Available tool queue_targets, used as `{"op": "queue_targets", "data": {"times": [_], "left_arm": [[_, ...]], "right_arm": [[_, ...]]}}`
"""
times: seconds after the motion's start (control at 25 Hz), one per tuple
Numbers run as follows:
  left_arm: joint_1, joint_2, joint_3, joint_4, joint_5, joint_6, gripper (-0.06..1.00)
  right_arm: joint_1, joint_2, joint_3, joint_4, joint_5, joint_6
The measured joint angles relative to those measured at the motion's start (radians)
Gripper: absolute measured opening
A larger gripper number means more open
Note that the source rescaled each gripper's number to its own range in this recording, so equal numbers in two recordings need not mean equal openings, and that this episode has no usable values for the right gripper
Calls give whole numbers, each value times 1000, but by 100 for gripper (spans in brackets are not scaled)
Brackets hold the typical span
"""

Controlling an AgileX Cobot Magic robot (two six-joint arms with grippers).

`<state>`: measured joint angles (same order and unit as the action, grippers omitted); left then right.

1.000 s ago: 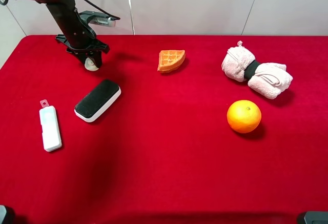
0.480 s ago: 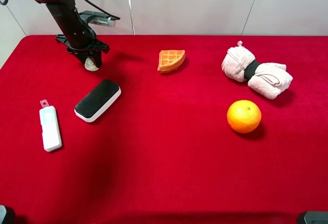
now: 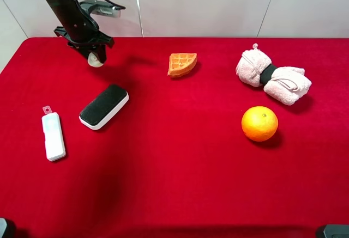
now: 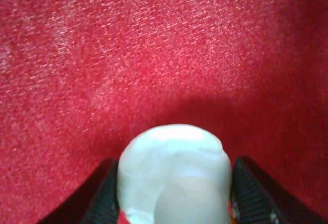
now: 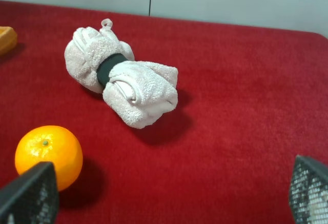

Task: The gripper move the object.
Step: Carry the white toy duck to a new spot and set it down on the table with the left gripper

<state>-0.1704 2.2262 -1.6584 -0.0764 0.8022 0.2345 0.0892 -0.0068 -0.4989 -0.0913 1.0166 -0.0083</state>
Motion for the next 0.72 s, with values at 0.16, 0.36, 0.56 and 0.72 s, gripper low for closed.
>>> {"op": "queue_targets", "data": {"times": [0.16, 0.36, 0.56, 0.72], "left_arm": [[-2, -14, 0, 0, 22, -4, 8], [-20, -49, 0, 1, 62, -31, 7], [-51, -84, 0, 19, 92, -66, 7], [-88, -99, 0, 22, 117, -88, 6]], "right_arm": [[0, 0, 0, 0, -1, 0], [0, 0, 0, 0, -1, 0], [0, 0, 0, 0, -1, 0], [0, 0, 0, 0, -1, 0]]}}
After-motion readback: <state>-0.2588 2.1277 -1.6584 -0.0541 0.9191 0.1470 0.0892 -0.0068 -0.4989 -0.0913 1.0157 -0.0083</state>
